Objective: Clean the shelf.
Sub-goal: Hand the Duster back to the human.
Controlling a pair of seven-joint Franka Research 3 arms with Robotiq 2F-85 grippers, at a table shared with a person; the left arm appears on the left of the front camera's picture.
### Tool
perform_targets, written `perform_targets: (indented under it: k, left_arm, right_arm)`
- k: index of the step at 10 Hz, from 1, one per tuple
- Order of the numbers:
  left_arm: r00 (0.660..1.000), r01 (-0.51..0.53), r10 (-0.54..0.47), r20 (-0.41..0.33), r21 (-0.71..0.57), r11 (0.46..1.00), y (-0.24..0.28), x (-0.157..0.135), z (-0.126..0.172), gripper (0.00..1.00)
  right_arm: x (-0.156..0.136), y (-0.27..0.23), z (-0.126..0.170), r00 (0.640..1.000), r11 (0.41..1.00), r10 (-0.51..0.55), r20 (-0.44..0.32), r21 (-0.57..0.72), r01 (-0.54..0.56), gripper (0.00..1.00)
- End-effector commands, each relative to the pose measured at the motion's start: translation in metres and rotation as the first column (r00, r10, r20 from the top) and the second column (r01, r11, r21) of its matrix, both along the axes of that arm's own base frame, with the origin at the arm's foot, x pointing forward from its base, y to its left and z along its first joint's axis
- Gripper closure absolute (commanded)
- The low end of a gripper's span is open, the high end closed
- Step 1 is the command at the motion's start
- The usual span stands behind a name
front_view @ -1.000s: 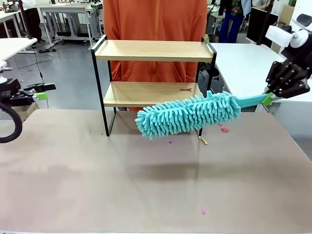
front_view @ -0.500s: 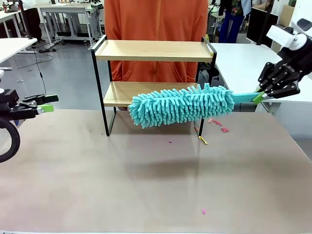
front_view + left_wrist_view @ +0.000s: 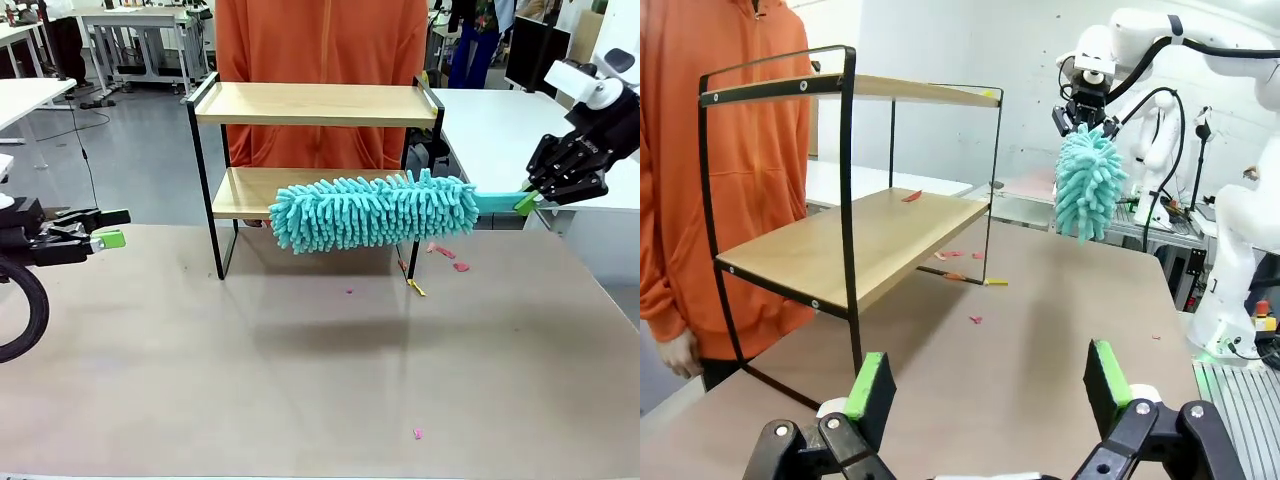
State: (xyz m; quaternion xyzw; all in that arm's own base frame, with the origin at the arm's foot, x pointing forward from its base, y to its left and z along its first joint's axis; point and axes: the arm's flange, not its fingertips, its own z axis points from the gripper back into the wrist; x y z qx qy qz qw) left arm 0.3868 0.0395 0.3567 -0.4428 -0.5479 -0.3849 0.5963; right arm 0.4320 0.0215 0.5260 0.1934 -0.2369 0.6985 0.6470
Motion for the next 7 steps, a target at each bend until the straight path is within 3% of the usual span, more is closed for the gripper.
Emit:
perform_targets:
  k: [1,4,7]
  left_arm:
    - [1.0,-0.004,0.004,-0.003,-0.011,1.0,0.008,0.007,-0.005,0.0]
    - [1.0,-0.006,0.005,-0.011,-0.001,1.0,0.004,0.004,-0.005,0.0]
    - [0.991,0.069,-0.065,0.114,-0.028,0.997,-0.047,-0.003,0.014,0.0]
  right_arm:
    - [-0.002,0.001,0.001,1.0,1.0,0.001,0.01,0.009,-0.001,0.87]
    - [-0.002,0.001,0.001,1.0,1.0,0.001,0.01,0.009,-0.001,0.87]
    - [-0.002,0.001,0.001,1.0,1.0,0.001,0.01,0.009,-0.001,0.87]
